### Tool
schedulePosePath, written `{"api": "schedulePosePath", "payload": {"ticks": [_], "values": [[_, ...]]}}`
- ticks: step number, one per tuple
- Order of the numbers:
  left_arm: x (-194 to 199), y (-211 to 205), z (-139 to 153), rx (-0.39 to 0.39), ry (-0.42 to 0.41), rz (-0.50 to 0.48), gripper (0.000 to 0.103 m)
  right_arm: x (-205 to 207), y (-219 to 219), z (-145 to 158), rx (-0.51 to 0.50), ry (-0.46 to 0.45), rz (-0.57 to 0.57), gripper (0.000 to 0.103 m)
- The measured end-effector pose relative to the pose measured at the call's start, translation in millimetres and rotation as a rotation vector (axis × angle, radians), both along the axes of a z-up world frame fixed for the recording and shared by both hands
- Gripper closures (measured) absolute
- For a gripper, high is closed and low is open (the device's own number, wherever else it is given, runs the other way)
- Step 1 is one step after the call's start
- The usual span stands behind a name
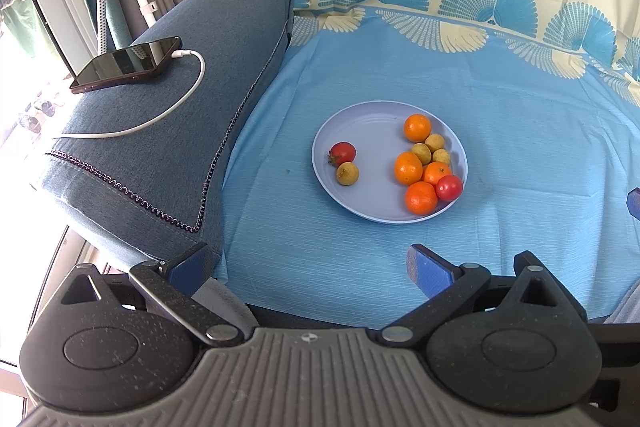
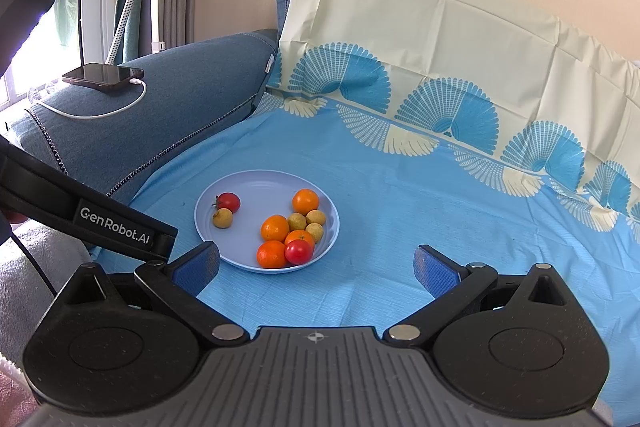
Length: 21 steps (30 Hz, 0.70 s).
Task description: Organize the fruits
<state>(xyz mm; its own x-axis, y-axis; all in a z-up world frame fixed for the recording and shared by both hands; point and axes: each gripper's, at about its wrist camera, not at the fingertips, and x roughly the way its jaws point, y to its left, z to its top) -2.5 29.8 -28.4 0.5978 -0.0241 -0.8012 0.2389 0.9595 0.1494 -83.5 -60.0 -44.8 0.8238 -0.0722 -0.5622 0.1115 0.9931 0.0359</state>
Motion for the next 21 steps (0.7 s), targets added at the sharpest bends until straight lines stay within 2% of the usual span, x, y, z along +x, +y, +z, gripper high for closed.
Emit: {"api": "schedulePosePath", "payload": {"ticks": [21], "values": [[3.8, -0.8, -5.3, 0.014, 0.015, 0.010, 0.000, 2.5, 0.1, -5.8, 0.003, 0.016, 0.008, 0.001]]}}
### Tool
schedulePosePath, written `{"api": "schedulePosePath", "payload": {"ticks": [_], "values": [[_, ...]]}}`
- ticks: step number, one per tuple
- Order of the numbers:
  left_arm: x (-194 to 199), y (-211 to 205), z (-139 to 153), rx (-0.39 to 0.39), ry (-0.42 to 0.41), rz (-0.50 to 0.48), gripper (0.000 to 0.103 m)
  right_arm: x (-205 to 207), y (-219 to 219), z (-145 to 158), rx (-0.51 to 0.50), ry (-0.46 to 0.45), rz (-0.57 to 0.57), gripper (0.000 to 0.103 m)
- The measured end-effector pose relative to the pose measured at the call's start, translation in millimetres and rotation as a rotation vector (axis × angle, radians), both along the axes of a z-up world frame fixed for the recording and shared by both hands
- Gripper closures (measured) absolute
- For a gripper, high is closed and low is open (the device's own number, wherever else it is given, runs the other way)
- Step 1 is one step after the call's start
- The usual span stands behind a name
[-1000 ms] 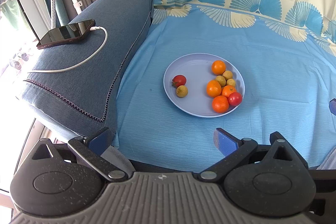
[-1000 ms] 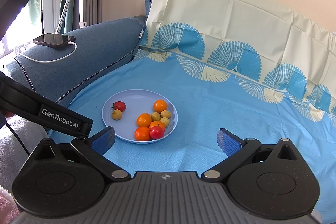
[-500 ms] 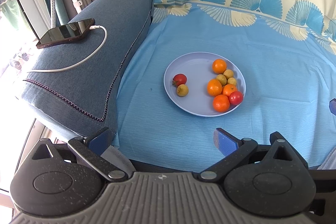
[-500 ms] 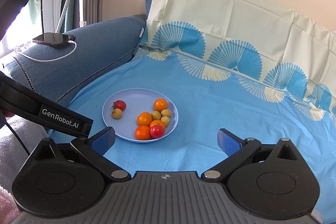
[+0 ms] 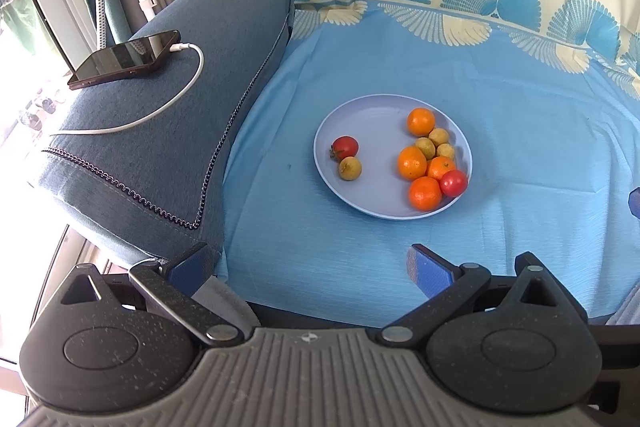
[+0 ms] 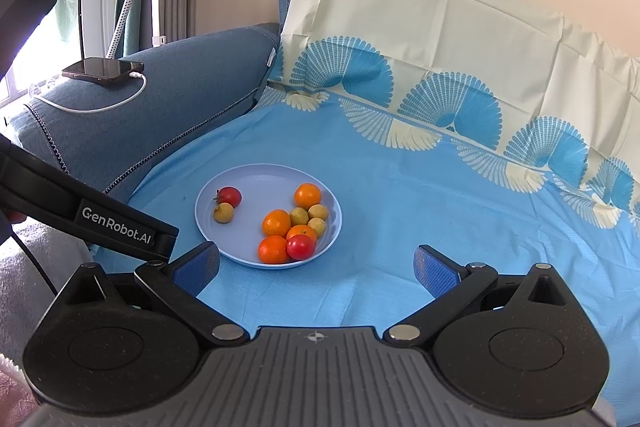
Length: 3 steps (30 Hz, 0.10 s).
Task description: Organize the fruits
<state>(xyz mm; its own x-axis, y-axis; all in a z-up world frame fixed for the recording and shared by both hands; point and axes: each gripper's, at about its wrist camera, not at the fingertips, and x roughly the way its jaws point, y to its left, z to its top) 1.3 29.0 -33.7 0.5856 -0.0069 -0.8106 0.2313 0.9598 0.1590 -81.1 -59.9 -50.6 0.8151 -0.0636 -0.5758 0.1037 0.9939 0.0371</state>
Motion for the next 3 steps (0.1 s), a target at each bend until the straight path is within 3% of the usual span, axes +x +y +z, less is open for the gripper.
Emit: {"api": "schedulePosePath", "payload": {"ticks": [3], "values": [[-0.4, -1.0, -0.2, 0.005, -0.002, 0.004, 0.000, 0.6, -0.3, -0.5, 0.003, 0.003, 0.002, 0.001]]}}
